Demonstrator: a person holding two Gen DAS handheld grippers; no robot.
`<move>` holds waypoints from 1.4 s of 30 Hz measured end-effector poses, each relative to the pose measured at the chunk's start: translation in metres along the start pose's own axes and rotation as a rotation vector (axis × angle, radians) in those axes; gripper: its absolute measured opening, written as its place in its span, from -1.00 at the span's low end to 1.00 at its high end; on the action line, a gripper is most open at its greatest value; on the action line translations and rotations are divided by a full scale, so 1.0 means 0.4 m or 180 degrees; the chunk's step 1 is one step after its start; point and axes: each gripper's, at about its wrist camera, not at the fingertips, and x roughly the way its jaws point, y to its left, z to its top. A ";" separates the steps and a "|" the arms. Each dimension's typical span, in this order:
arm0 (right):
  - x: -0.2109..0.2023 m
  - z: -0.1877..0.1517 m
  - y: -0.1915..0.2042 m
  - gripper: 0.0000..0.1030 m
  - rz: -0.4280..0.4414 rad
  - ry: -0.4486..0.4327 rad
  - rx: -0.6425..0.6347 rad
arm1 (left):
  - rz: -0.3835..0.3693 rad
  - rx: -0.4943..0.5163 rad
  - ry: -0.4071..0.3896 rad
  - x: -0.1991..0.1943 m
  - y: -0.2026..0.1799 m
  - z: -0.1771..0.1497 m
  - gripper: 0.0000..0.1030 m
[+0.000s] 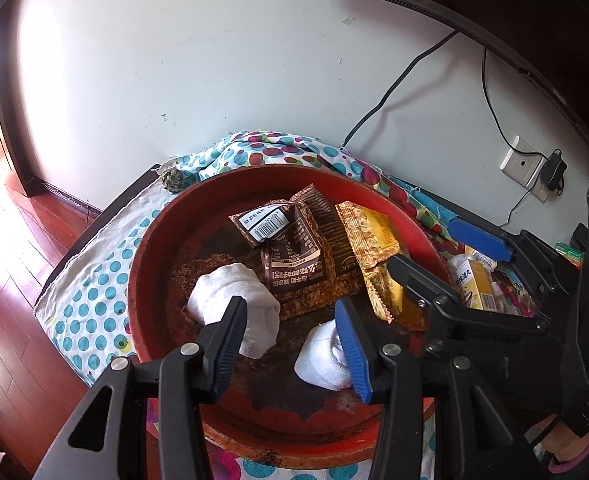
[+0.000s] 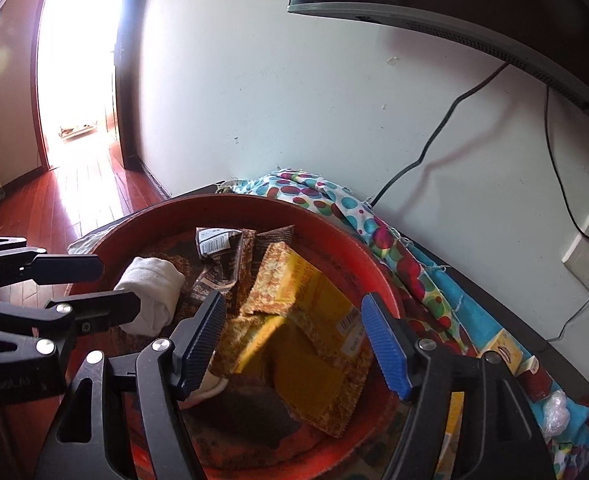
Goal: Organize objects
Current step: 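Lower the yellow snack bag into the red tray and open the right gripper, then grasp the clear plastic bag with the right gripper while the left gripper approaches the yellow box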
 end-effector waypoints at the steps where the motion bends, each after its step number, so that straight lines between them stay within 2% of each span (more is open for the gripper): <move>1: -0.012 -0.011 -0.016 0.32 -0.0019 -0.0010 0.0033 | -0.0003 0.0026 -0.0003 0.000 -0.008 0.000 -0.09; 10: -0.107 -0.126 -0.222 0.33 -0.0359 -0.0052 0.0545 | -0.0074 0.0488 0.0038 0.010 -0.146 -0.012 -0.09; 19: -0.173 -0.221 -0.408 0.33 -0.0712 0.0014 0.0874 | -0.0294 0.0938 0.0082 0.013 -0.311 -0.046 -0.09; 28: -0.213 -0.299 -0.513 0.33 -0.0966 0.0089 0.1017 | -0.0554 0.1255 0.0173 0.030 -0.455 -0.097 -0.09; 33: -0.210 -0.338 -0.561 0.33 -0.1039 0.0137 0.1147 | -0.0516 0.1379 0.0221 0.050 -0.503 -0.112 -0.09; 42: -0.187 -0.384 -0.624 0.33 -0.1035 0.0221 0.1382 | -0.0515 0.1339 0.0261 0.083 -0.535 -0.100 -0.09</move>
